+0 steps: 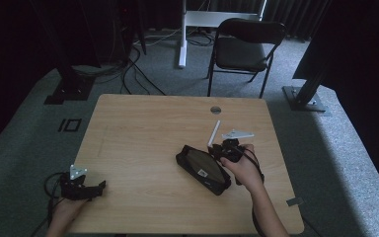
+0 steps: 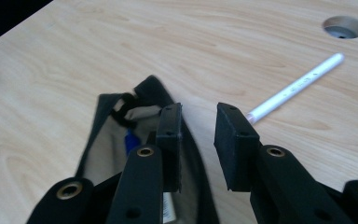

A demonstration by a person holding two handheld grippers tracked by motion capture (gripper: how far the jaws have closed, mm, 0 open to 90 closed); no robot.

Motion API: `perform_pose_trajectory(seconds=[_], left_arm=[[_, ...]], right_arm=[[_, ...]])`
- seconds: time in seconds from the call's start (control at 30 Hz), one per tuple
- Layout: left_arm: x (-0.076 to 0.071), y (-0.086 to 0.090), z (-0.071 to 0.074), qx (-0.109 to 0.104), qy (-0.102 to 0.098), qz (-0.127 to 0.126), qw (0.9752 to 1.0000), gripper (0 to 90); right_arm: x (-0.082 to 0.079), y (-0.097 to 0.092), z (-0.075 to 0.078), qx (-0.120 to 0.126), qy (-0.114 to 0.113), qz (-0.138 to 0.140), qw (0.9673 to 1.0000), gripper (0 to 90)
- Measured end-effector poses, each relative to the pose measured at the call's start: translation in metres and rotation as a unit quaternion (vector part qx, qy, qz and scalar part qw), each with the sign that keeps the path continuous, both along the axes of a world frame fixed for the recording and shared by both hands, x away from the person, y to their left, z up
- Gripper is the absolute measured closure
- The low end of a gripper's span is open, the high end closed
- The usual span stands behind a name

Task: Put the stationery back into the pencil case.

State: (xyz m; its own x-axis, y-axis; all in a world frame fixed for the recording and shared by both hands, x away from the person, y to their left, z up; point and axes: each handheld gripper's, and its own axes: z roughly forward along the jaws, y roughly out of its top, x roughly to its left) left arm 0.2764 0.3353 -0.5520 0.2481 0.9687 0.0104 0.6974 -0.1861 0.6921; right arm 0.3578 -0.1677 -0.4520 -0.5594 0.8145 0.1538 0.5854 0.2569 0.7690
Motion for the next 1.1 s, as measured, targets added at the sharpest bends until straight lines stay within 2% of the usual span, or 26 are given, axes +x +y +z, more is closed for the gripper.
perform_pose_trajectory(seconds=[0.1,0.27,0.4,0.43,0.7,1.1], left_arm=[[0.000,0.000,0.000,0.000,0.000,0.000,1.0000,0.1],[0.000,0.000,0.000,0.000,0.000,0.000,1.0000,0.1],[0.000,0.000,0.000,0.000,0.000,0.000,1.0000,0.1],[0.000,0.000,0.000,0.000,0.000,0.000,1.0000,0.1],[0.000,0.000,0.000,0.000,0.000,0.000,1.0000,0.1],[0.000,0.000,0.000,0.000,0.000,0.000,1.0000,0.1]], right_arm=[[0.005,-0.003,-0.003,-0.004,-0.001,-0.013,0.9999,71.7],[0.012,-0.008,-0.010,0.005,-0.002,-0.041,0.9991,71.2],[0.016,-0.010,-0.012,0.004,-0.003,-0.052,0.9987,70.7],[0.019,-0.011,-0.015,0.000,0.002,-0.062,0.9981,70.6],[0.028,-0.016,-0.026,0.005,0.011,-0.089,0.9959,69.9],[0.044,-0.018,-0.042,0.001,0.023,-0.111,0.9935,62.1]])
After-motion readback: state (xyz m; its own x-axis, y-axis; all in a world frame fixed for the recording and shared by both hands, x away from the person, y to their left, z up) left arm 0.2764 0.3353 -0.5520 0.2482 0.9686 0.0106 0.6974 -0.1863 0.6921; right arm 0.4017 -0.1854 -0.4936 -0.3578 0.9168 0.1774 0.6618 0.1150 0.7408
